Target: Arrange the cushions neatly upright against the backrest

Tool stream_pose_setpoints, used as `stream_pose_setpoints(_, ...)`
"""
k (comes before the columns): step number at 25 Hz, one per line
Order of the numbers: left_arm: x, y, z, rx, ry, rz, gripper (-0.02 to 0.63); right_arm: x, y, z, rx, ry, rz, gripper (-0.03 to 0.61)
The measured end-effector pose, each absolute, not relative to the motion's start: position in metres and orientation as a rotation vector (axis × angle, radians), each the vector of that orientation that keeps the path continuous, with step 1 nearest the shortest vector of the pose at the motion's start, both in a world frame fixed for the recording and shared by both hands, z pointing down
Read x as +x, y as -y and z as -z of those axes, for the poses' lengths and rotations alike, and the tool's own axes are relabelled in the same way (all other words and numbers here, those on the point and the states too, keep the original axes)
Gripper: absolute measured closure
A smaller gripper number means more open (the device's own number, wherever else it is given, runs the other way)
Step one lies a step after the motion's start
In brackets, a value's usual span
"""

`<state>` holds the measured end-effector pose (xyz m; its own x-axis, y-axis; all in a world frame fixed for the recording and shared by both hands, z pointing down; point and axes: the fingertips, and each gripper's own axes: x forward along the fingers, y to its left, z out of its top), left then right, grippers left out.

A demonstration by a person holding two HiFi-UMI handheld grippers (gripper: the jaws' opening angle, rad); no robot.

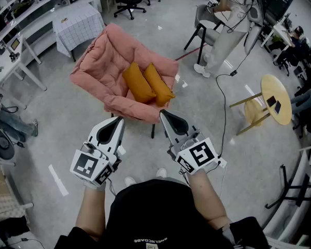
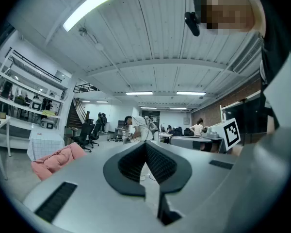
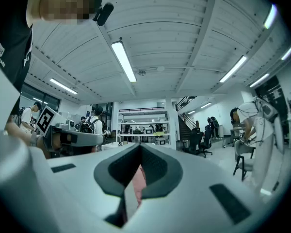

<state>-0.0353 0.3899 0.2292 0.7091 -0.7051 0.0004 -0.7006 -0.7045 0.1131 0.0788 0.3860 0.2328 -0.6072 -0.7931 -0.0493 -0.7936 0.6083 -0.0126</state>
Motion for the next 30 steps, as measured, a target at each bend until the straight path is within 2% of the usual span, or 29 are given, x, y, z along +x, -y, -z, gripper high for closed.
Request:
stream_pose_setpoints(10,-0.012,-0.384,-0.237,2.764,1.207,0.007,0.601,0.109,-0.378,-0.236,-1.355,-2.737,0.020,0.569)
stream_pose_setpoints(23,0.032,-0.382,-0.258,2.710,1.316,-0.062,0.601,0.188,-0.362,-0.243,-1.324,-2.664,0.129,0.569)
stream_pose_setpoints(30,0.045,-0.359,-0.272,2.716,1.297,-0.094,0.601,0.196,-0.342,-0.258,-1.328,-2.685,0.148,0.569)
